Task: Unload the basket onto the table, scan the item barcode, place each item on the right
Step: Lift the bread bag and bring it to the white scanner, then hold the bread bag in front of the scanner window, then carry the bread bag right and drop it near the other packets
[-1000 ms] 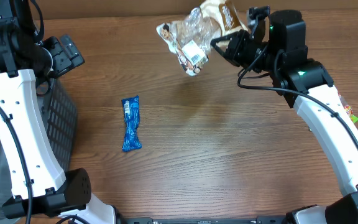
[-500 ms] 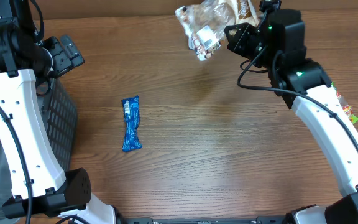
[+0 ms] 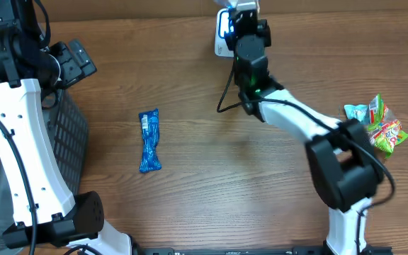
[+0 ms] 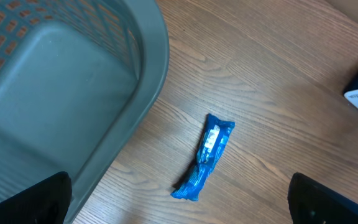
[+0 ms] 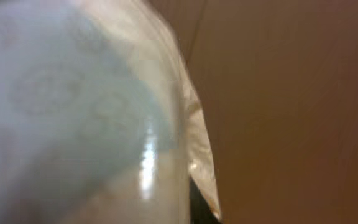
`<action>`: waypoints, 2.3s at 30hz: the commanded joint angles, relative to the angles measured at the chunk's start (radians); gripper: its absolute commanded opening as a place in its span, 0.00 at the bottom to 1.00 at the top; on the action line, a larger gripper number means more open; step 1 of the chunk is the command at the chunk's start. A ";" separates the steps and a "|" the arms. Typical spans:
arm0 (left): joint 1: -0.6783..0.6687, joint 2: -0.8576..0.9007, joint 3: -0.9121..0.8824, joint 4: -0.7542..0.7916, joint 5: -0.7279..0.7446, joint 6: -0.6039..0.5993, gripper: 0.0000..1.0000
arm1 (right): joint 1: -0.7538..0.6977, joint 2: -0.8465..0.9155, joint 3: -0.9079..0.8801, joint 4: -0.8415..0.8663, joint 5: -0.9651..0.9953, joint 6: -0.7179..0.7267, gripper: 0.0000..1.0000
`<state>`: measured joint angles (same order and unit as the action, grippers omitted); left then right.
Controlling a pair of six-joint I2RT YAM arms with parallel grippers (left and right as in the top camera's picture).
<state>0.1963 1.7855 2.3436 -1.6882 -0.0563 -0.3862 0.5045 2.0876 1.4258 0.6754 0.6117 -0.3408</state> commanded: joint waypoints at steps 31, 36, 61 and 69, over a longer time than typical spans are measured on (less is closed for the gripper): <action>0.000 0.008 -0.002 -0.001 0.001 0.005 1.00 | -0.121 0.263 0.250 0.168 -0.547 -0.206 0.04; 0.000 0.008 -0.002 -0.001 0.001 0.005 1.00 | -0.129 0.297 0.282 0.168 -0.548 -0.205 0.04; 0.000 0.008 -0.002 -0.001 0.001 0.005 1.00 | -0.078 0.220 0.284 0.040 -0.528 -0.153 0.04; 0.000 0.008 -0.002 -0.001 0.001 0.005 1.00 | -0.029 -0.156 0.284 -0.664 -0.717 0.509 0.04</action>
<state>0.1963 1.7855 2.3436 -1.6871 -0.0566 -0.3859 0.4759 2.1624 1.6802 0.1871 0.0231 -0.1909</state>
